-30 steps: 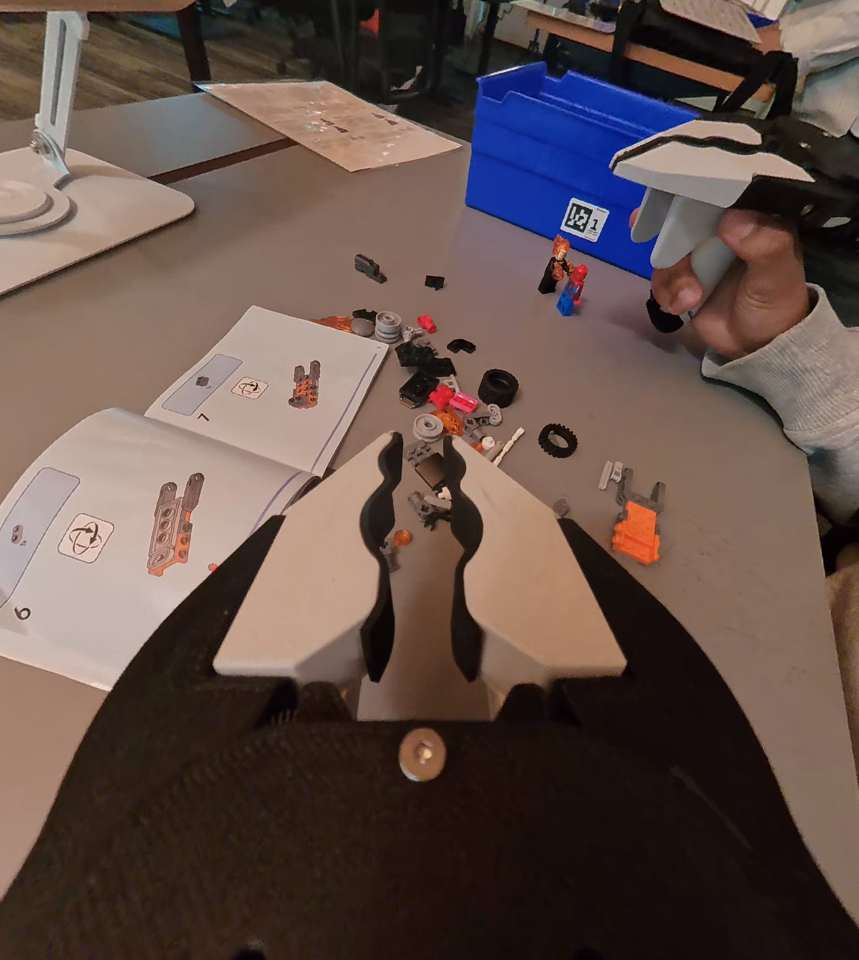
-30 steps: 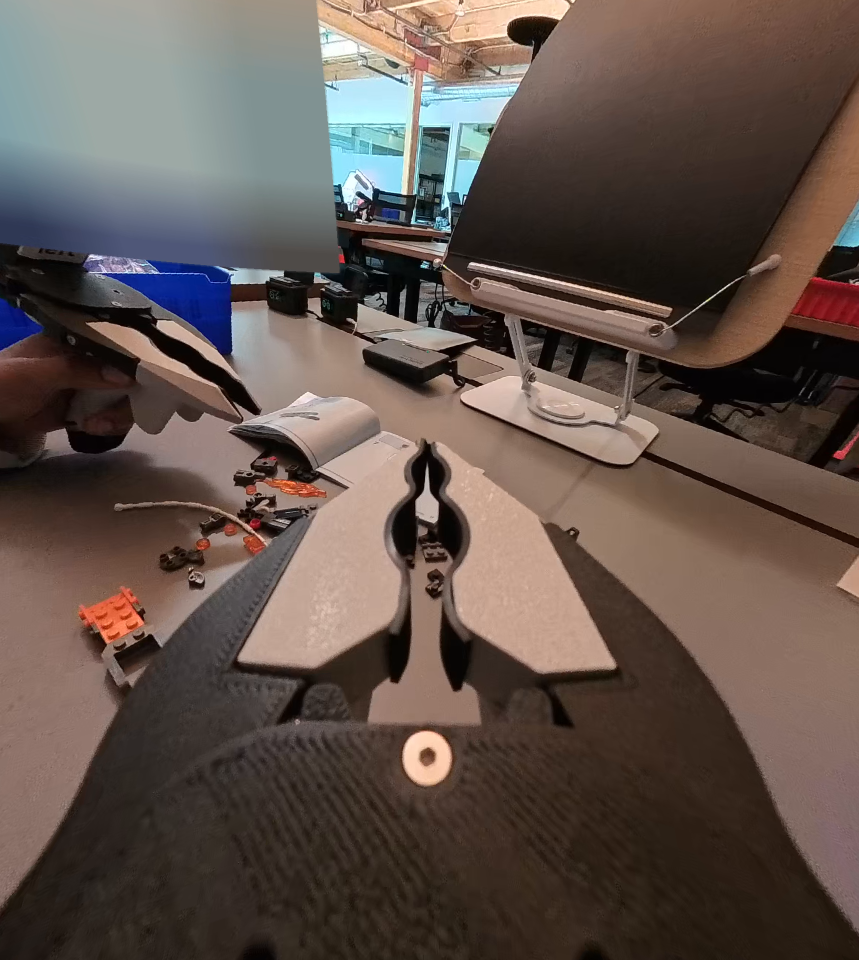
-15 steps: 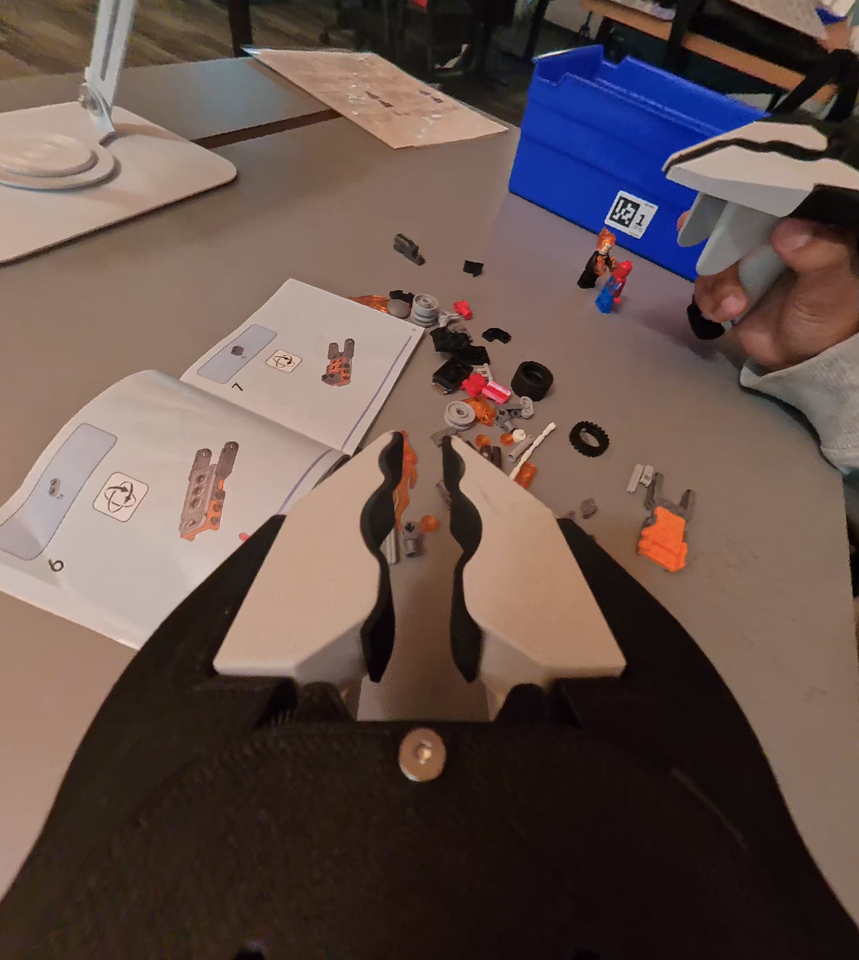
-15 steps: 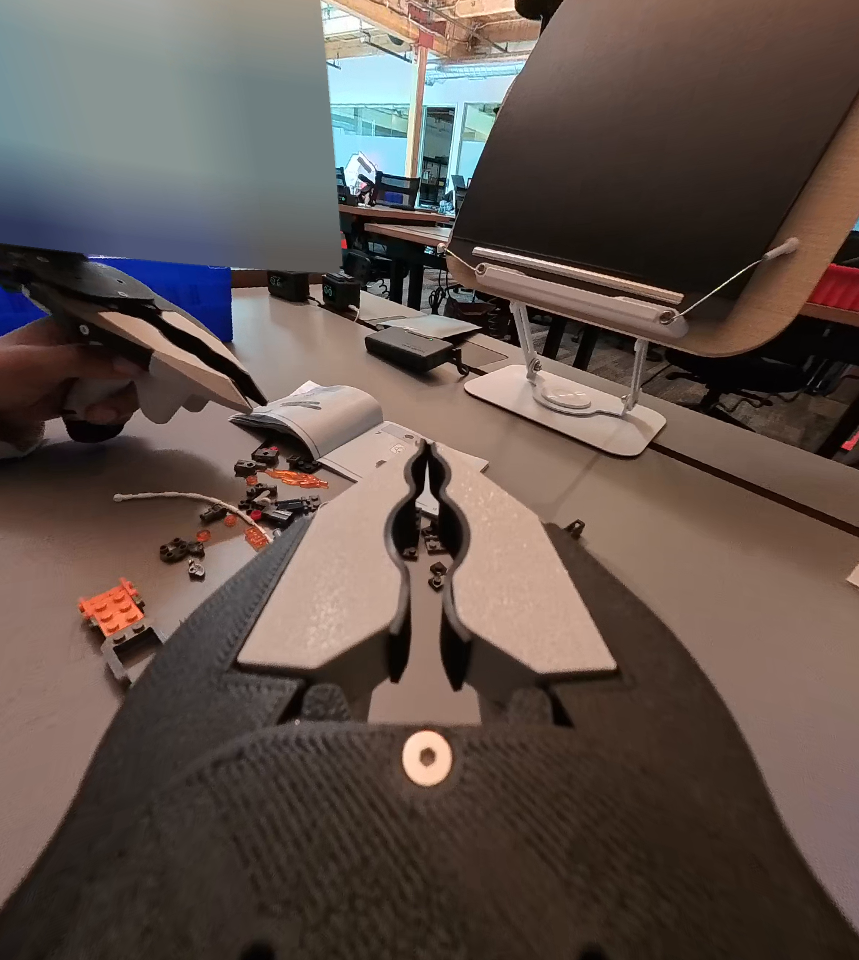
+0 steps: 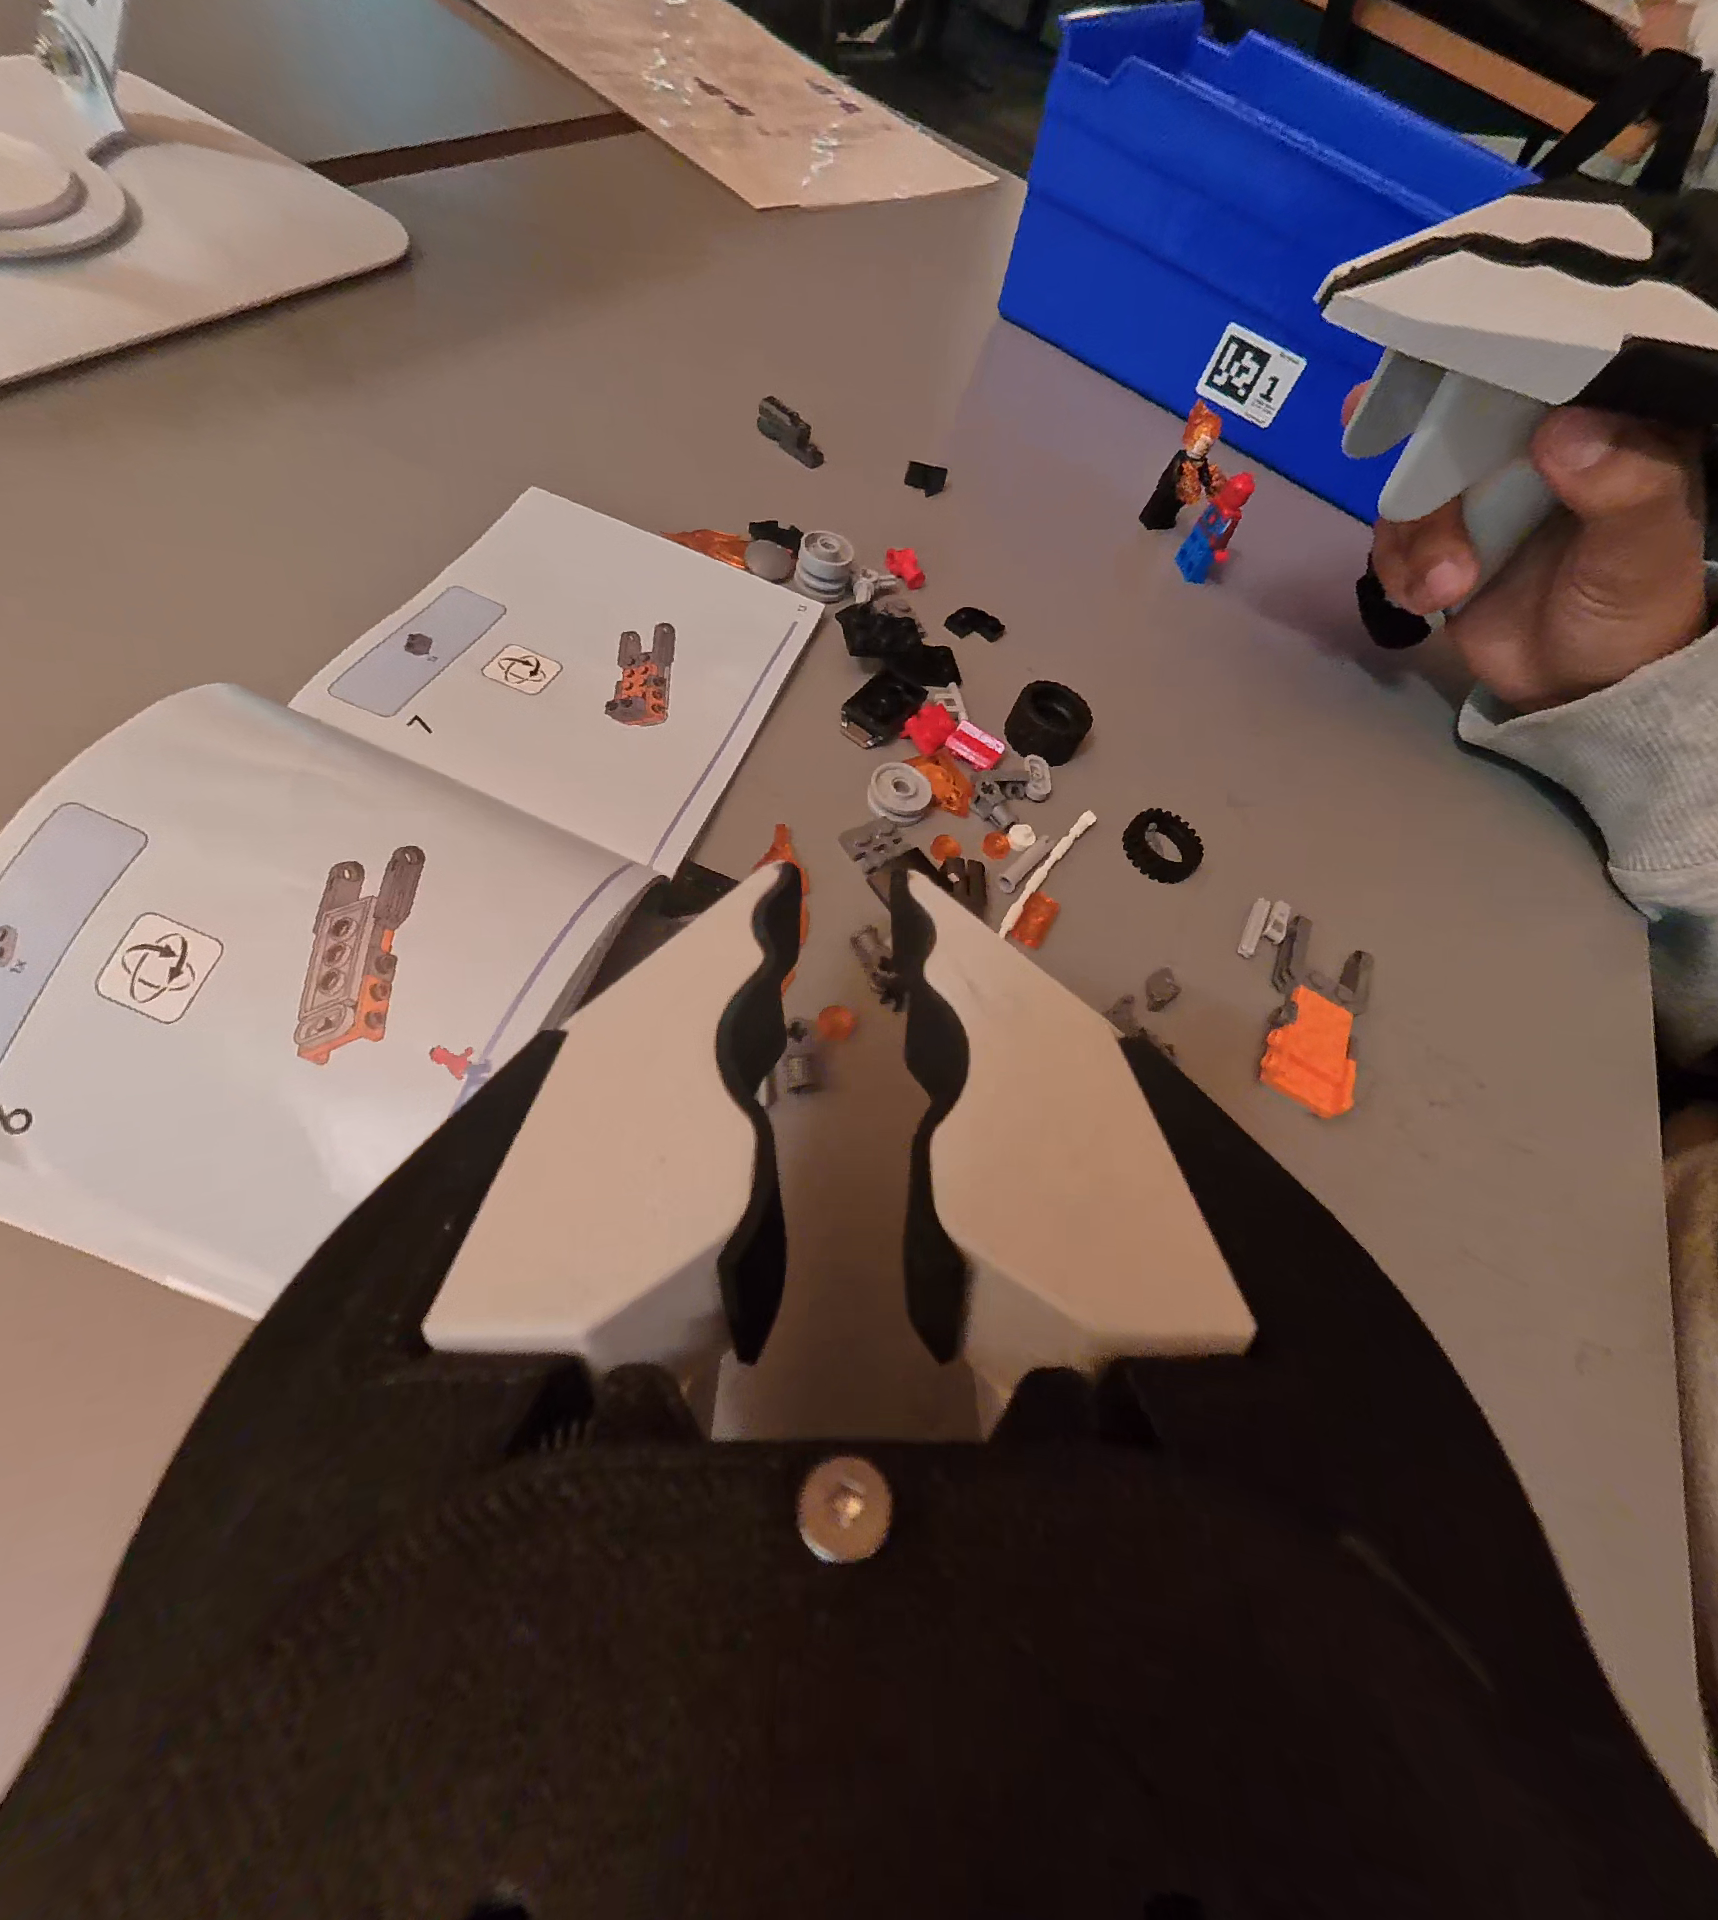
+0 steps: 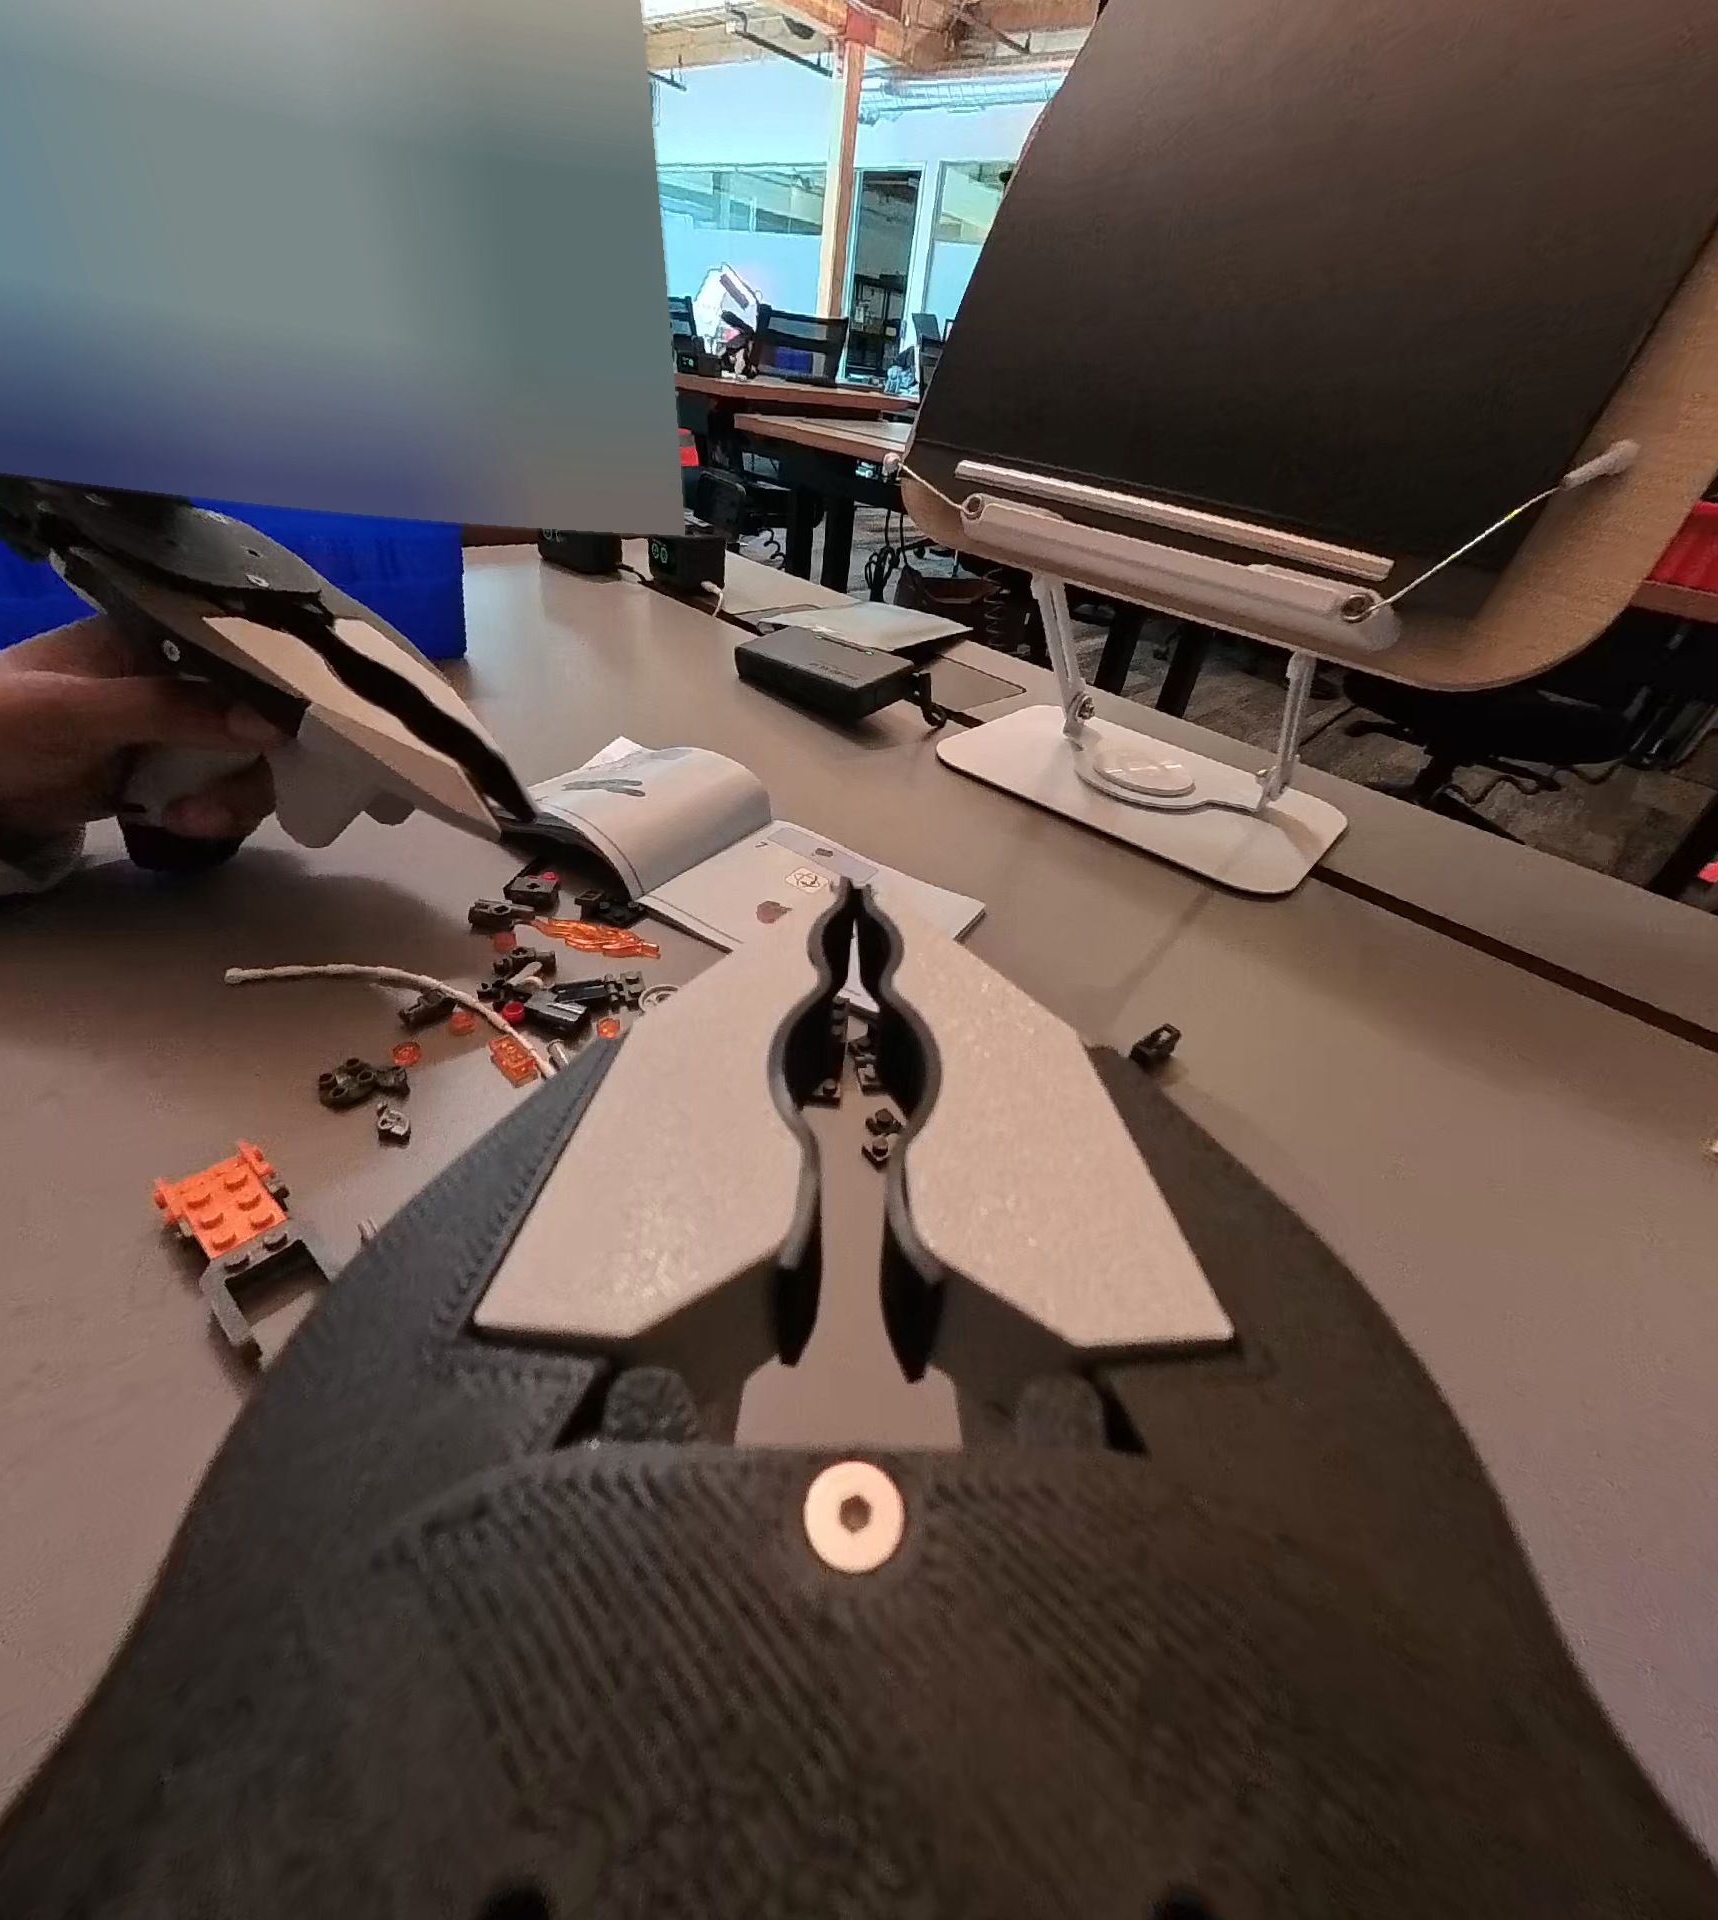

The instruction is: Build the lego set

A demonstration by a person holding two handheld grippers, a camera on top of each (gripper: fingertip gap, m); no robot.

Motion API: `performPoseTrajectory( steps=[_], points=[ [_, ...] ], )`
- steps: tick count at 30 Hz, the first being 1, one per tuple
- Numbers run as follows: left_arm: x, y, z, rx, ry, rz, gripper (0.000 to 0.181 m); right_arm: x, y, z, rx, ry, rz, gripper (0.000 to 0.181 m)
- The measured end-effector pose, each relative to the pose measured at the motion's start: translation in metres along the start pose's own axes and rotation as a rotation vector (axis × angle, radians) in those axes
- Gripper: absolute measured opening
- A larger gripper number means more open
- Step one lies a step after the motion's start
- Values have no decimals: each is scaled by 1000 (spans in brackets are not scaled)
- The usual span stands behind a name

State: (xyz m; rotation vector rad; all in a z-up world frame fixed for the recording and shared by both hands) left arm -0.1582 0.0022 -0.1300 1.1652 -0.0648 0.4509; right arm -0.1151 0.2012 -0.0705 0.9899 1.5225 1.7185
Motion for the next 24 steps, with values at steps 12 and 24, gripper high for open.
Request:
performPoseTrajectory(
  steps=[12,24],
  points=[
    [0,-4,-3,-30,-5,10,18,-2,-2,-2,-16,6,5,0],
    [-9,-6,-3,-58,52,38,19,-4,-6,-4,-38,16,14,0]
  ],
)
Point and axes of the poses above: each gripper's, where its closed fingertips meet, z back along the fingers, y out of its top, x = y × z across the jaws, the point moved 3 cm from there along z, back along the fingers, and after that the axes turned 5 degrees about -y, right-handed, at the moved point
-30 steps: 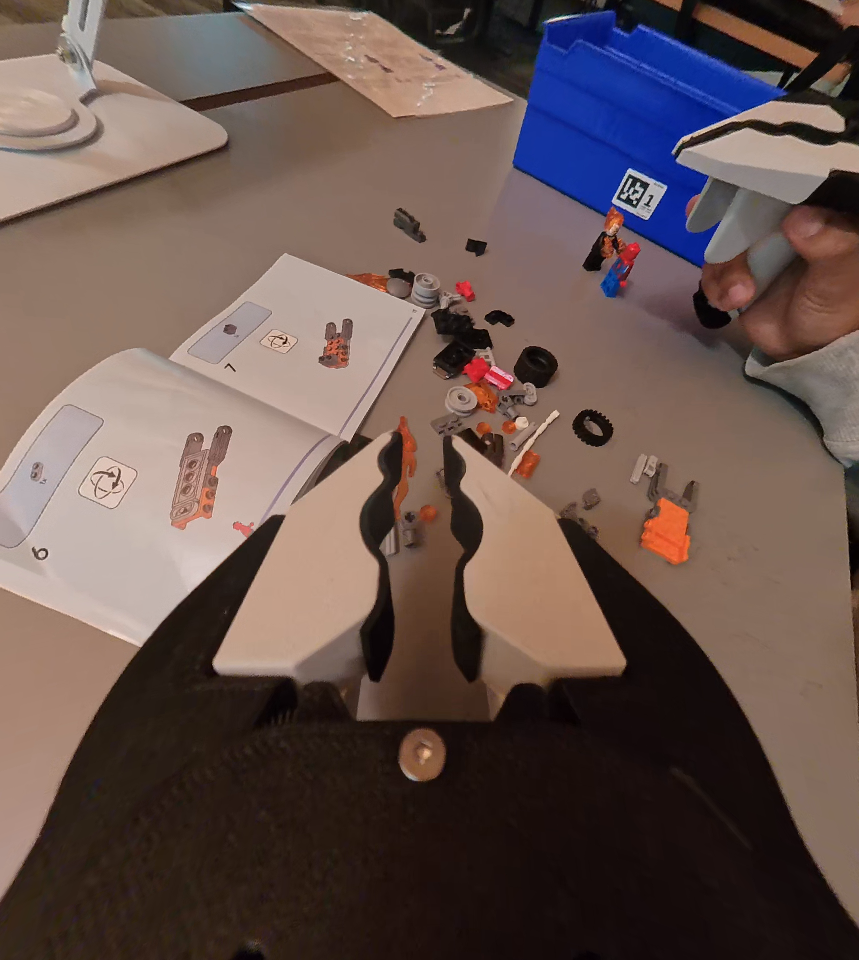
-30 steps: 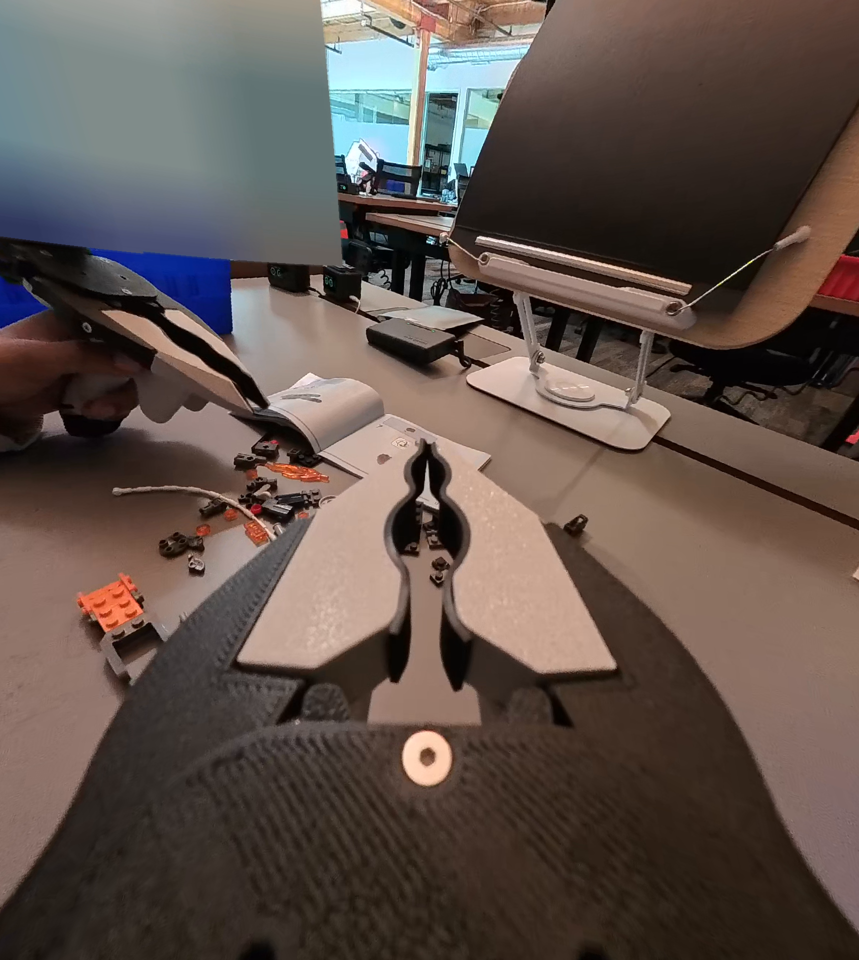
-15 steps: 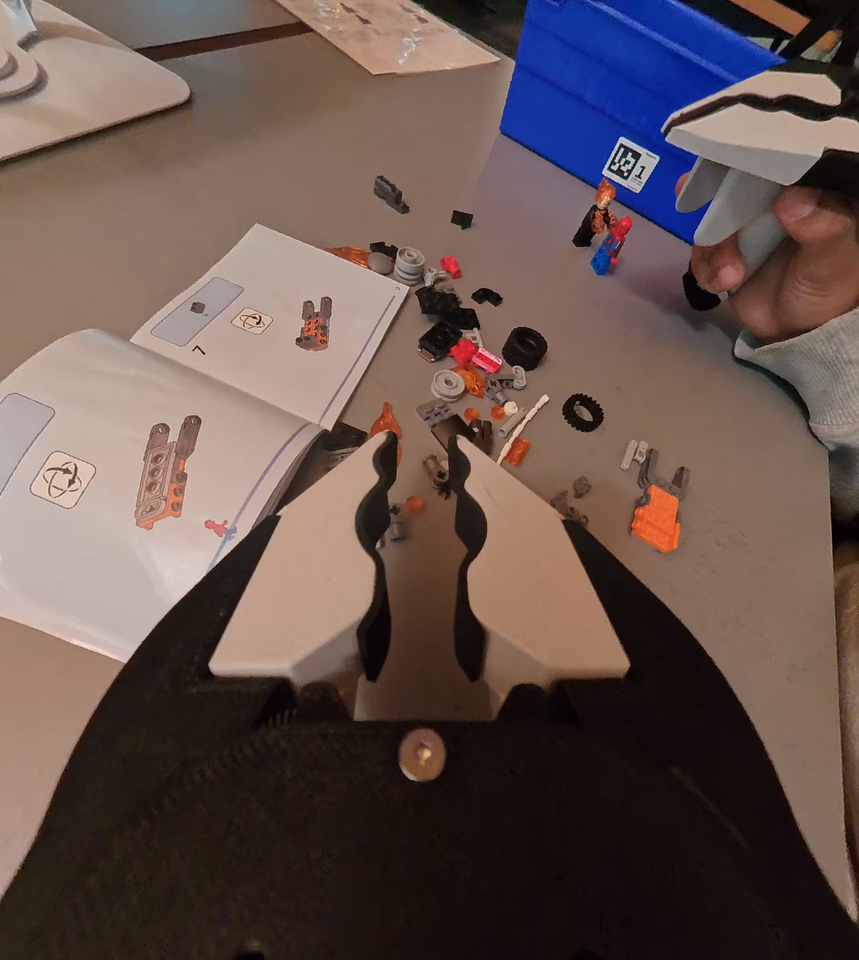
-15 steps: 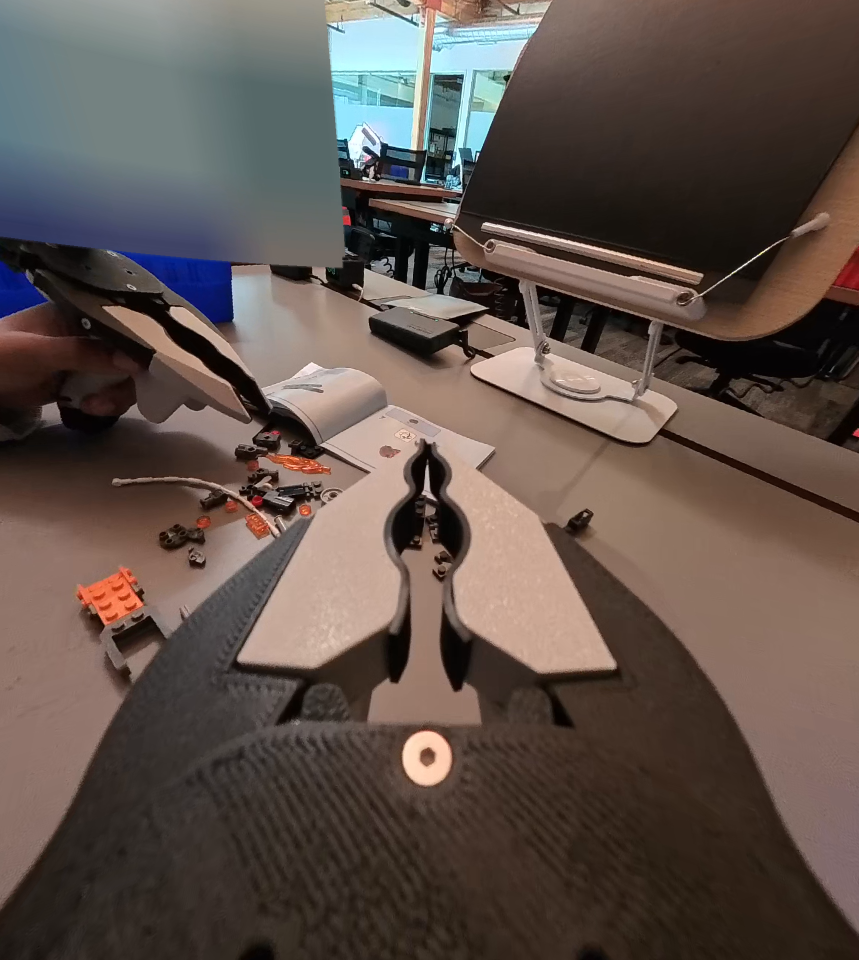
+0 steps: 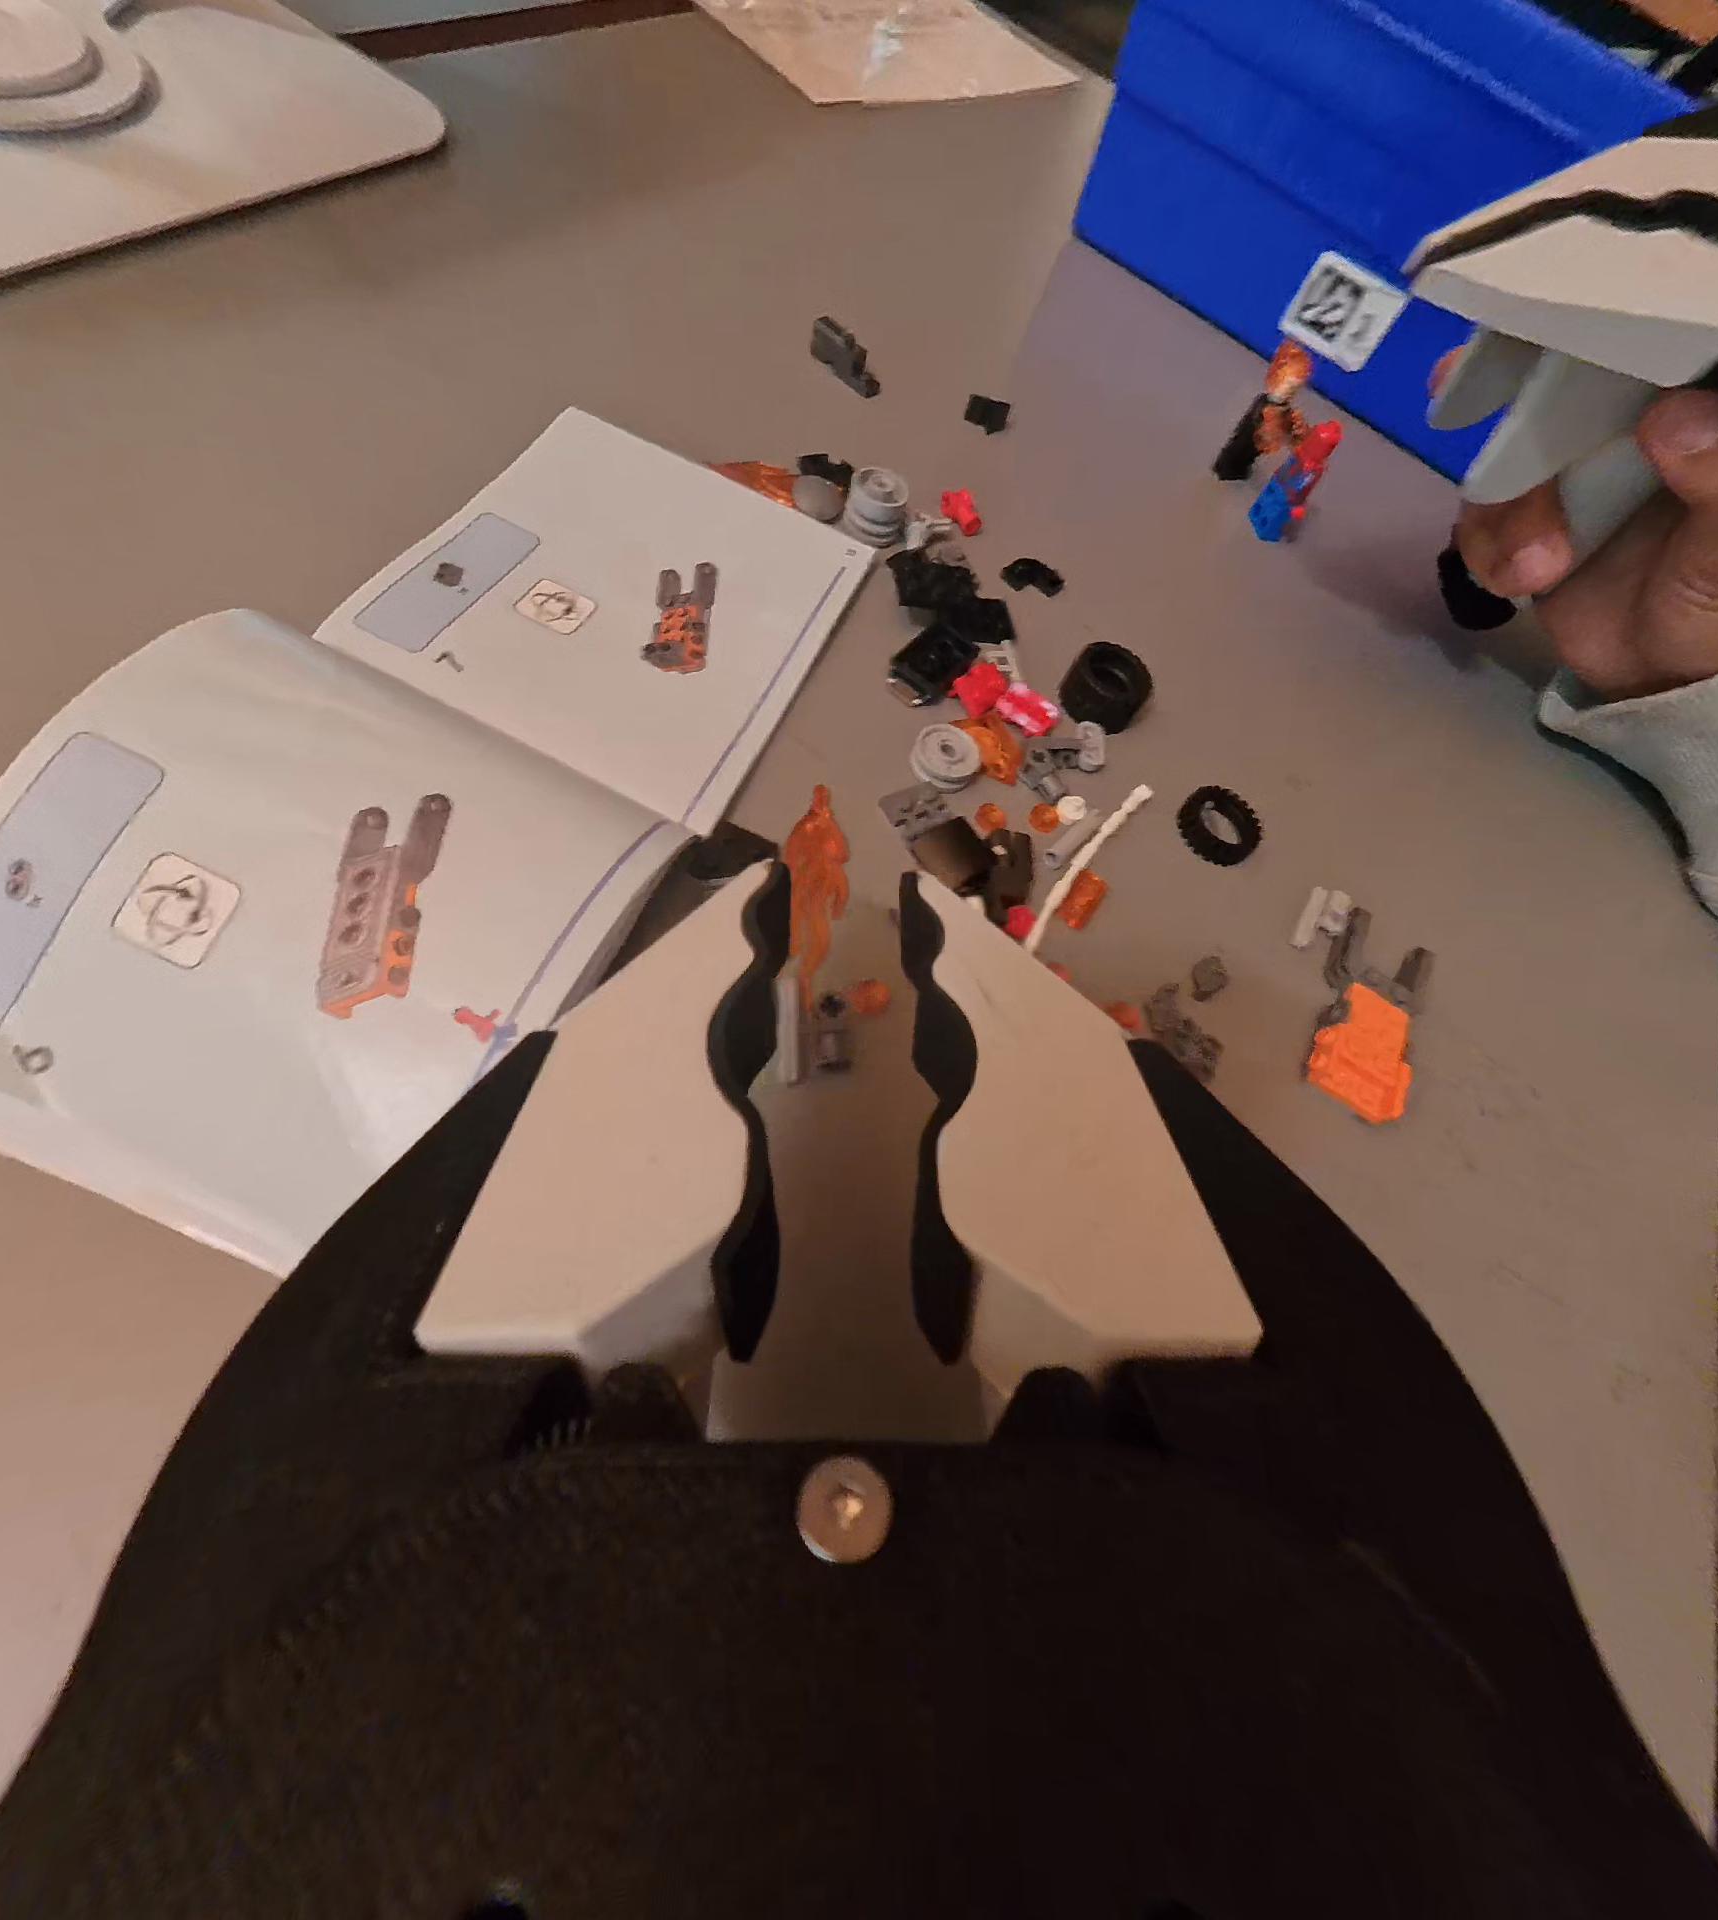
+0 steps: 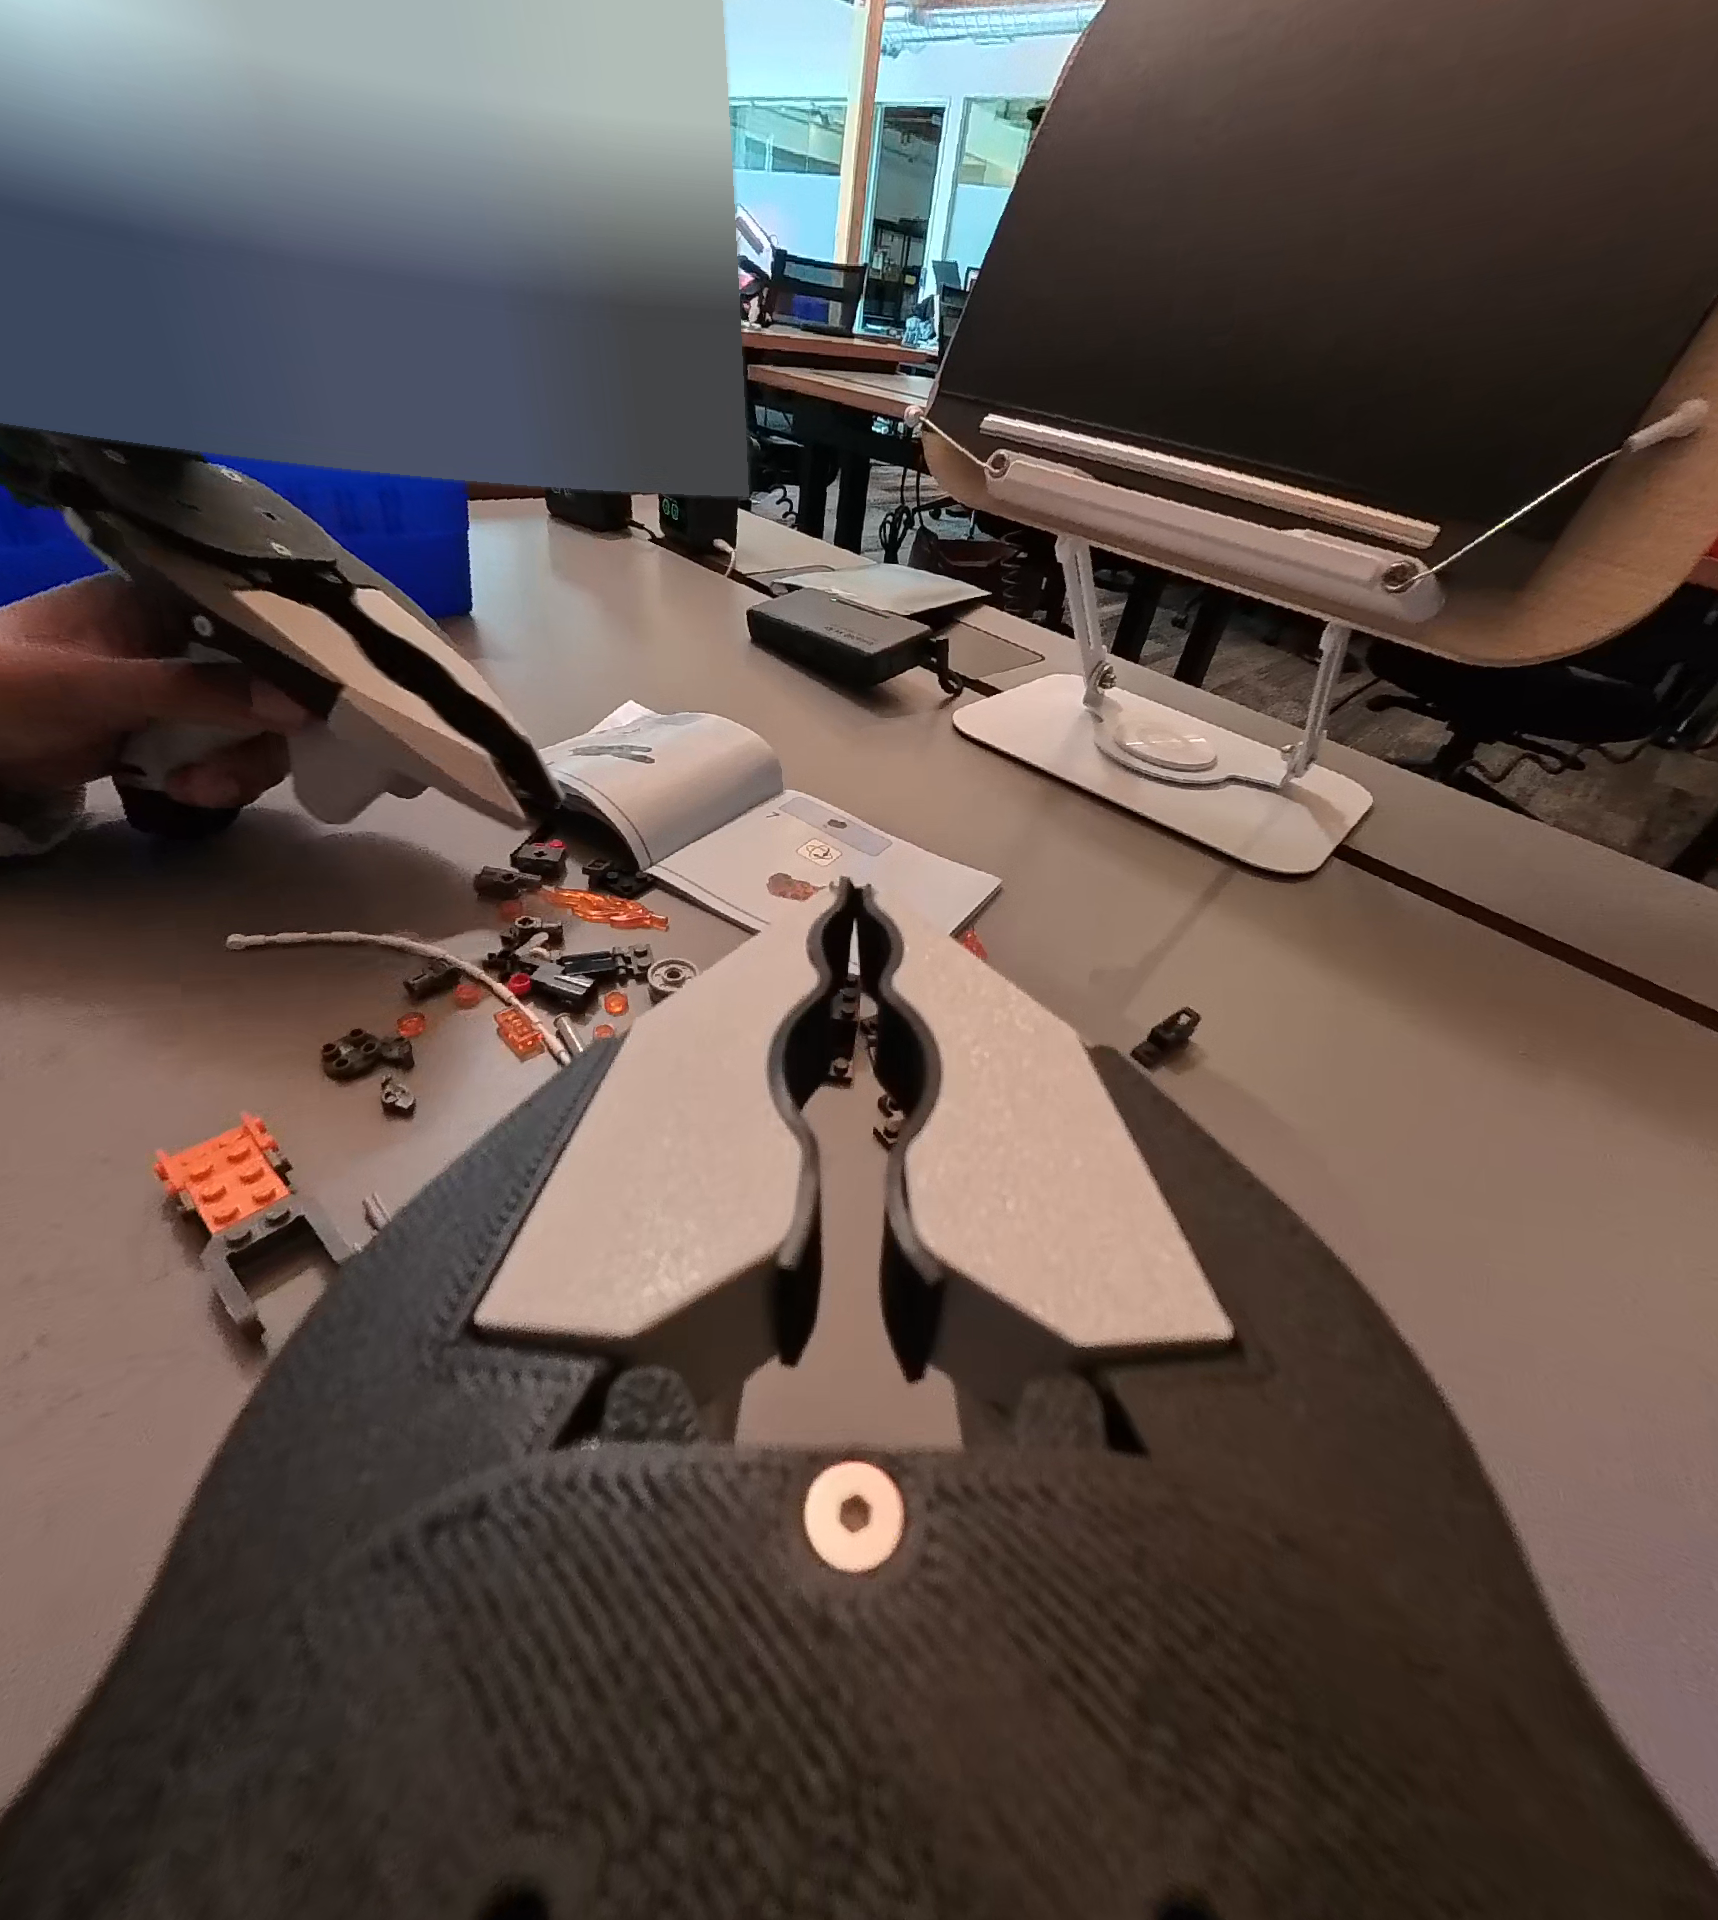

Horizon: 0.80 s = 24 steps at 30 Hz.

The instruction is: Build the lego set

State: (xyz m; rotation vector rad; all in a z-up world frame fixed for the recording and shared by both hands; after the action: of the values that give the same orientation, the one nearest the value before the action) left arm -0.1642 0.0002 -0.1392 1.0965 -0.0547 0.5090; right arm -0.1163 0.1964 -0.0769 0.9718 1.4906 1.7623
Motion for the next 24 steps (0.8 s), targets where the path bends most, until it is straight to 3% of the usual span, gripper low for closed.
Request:
performPoseTrajectory(
  steps=[3,11,20,24],
  points=[
    [-15,-2,-4,-47,125,3,6,0,-1,-1,-5,1,2,0],
    [-22,-14,-21,-216,218,-70,24,-2,-2,-2,-15,0,13,0],
    [-18,-12,-24,-215,225,-122,8,-3,-1,-2,-10,4,15,0],
    [-14,-3,-18,-117,159,-57,8,-4,0,-1,-6,4,15,0]
  ],
)
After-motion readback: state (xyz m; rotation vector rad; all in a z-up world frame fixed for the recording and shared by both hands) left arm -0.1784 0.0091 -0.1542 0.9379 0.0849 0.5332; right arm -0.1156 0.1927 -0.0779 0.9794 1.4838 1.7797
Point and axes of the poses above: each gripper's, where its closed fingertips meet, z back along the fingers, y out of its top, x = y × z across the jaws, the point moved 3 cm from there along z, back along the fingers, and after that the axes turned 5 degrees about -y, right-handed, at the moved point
